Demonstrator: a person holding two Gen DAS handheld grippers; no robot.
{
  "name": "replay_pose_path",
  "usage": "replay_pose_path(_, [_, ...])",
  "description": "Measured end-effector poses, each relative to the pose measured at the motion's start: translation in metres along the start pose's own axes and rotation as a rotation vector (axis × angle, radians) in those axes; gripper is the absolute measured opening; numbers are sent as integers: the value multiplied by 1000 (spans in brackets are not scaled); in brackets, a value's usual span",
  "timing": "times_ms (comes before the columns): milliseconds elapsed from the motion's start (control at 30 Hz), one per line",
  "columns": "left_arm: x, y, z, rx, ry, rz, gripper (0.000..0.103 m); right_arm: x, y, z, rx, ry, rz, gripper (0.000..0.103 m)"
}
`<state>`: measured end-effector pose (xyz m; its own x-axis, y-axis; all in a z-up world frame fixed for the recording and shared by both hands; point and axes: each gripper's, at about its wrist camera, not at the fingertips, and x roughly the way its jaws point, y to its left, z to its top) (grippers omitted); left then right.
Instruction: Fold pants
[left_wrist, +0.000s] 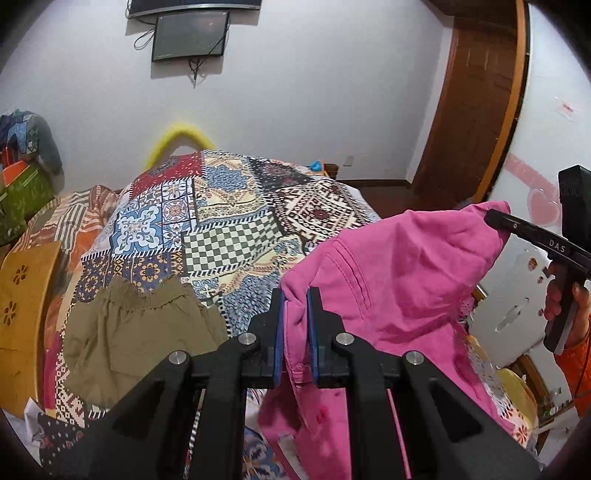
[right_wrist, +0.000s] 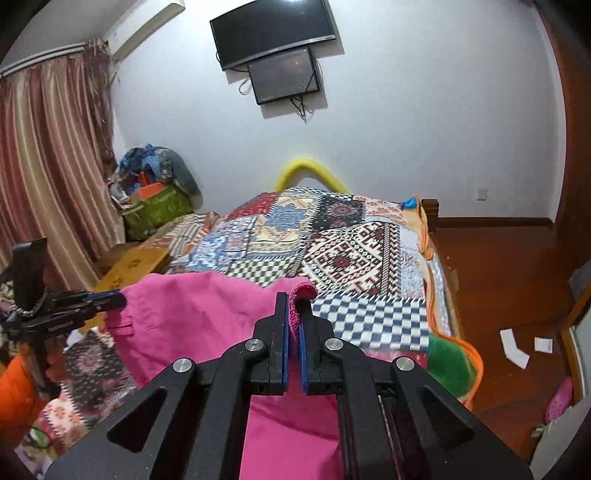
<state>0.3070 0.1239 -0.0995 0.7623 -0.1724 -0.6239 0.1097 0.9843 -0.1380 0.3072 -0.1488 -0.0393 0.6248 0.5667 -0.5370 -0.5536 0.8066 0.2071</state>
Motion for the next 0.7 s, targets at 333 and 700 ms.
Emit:
replay_pose_path(333, [-41, -23, -44, 30, 19, -4, 11, -44, 13, -39, 36, 2, 26, 4])
replay_pose_path(700, [-67, -40, -106, 25, 75, -43, 11, -74, 13, -102, 126, 60, 51, 4])
